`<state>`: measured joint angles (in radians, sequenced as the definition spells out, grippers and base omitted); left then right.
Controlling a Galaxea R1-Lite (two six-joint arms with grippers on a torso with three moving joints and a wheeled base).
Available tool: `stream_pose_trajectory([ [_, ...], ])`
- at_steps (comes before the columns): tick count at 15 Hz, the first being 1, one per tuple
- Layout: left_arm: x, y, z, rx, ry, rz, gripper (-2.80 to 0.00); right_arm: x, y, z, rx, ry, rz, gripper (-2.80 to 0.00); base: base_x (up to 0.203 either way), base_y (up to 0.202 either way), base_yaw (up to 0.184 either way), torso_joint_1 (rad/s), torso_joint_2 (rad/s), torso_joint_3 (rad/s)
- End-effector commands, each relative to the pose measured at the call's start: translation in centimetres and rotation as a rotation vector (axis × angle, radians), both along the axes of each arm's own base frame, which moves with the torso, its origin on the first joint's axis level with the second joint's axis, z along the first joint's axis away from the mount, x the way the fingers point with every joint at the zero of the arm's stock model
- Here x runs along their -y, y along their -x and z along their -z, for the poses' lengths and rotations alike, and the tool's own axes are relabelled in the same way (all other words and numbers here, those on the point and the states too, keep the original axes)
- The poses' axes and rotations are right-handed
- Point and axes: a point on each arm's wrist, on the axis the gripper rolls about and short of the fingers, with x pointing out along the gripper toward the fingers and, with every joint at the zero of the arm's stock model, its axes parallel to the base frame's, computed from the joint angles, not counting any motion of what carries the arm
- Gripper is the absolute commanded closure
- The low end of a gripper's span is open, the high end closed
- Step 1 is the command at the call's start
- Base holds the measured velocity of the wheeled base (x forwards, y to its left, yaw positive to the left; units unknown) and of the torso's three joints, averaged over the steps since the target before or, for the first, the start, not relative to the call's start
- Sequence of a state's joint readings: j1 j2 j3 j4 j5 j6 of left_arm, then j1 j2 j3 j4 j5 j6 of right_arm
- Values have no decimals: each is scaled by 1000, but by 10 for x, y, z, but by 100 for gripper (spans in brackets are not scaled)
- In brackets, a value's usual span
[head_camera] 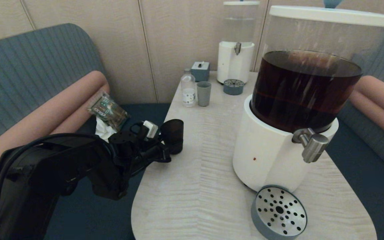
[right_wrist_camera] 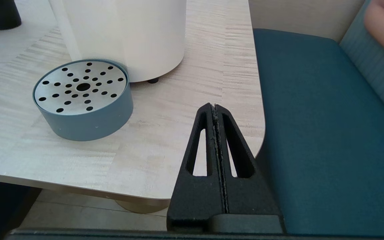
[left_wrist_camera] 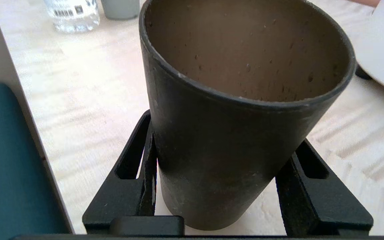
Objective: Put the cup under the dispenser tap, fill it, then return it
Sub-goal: Place the cup next to the water dispenser
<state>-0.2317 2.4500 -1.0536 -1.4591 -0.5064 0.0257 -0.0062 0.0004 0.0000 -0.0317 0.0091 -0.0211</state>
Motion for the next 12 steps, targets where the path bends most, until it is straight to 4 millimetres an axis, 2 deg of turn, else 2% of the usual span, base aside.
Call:
stream_pose_trajectory([
  [1,0,0,3,-1,-1,3,0,0,-1,3,-10,0,0,0,0,0,0,0,0,0],
  [4,0,0,3,3,-3,3,0,0,-1,3,-10,0,0,0,0,0,0,0,0,0],
  [5,0,0,4,1,-6,2,-280,0,-1,3,-10,0,0,0,0,0,0,0,0,0],
  [12,-1,9,4,8,-9,12,-280,0,-1,3,-10,0,0,0,0,0,0,0,0,0],
])
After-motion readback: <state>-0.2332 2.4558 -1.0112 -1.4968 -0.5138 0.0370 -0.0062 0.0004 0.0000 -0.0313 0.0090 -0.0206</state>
